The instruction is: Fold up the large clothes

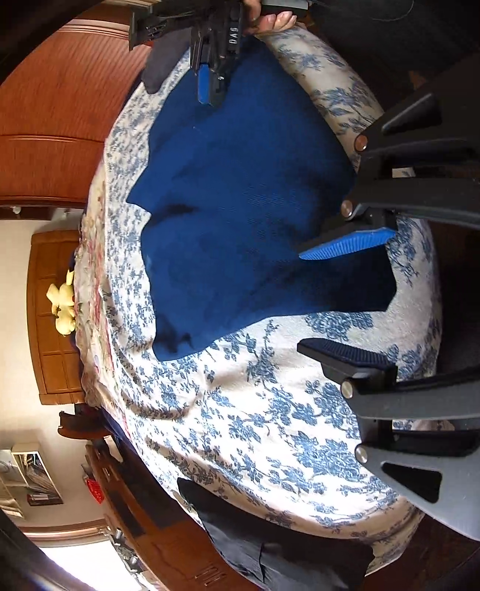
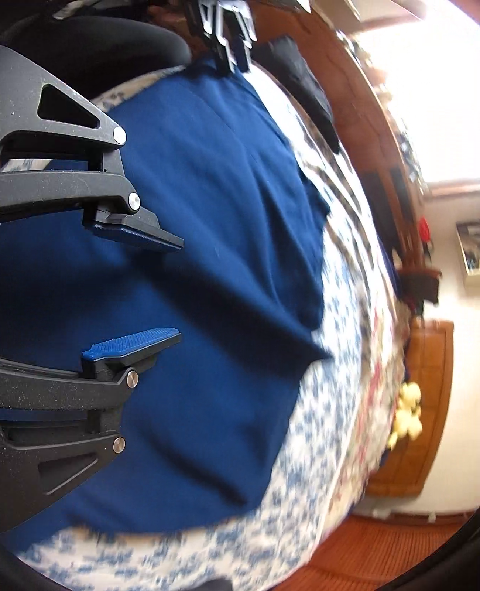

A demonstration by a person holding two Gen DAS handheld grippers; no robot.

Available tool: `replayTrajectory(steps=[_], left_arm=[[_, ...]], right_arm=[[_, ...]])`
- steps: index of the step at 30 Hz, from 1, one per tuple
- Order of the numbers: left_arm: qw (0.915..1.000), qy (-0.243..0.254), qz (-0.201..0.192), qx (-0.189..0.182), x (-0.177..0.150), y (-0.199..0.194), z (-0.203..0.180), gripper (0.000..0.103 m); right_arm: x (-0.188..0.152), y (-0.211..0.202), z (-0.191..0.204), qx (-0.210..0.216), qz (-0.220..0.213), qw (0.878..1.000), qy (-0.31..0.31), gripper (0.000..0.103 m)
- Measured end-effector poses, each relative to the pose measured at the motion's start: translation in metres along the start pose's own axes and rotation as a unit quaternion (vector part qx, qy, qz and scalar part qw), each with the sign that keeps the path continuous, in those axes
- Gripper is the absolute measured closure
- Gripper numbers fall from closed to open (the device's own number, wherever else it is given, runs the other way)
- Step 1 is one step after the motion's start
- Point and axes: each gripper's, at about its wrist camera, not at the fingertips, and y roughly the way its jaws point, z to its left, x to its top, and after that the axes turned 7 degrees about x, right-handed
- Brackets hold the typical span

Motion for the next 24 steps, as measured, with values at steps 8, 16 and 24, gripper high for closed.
replayTrajectory(steps=[8, 16, 24], left_arm=[[0.9994, -0.031, 0.016, -0.002, -0.012, -0.001, 0.004, 0.06], [0.9938, -0.093, 0.038, -0.047, -0.03, -0.003, 0.019, 0.06], [0.9929, -0.1, 0.037, -0.053, -0.033, -0.004, 0.016, 0.06]], right_arm=[[-0.014, 0.006, 0.003, 0.002, -0.006, 1.0, -0.017, 0.06], [-0.02, -0.001, 0.009, -0.01, -0.009, 1.0, -0.028, 0.06], [-0.019, 0.003, 0.012, -0.018, -0.008, 0.999, -0.036, 0.059]])
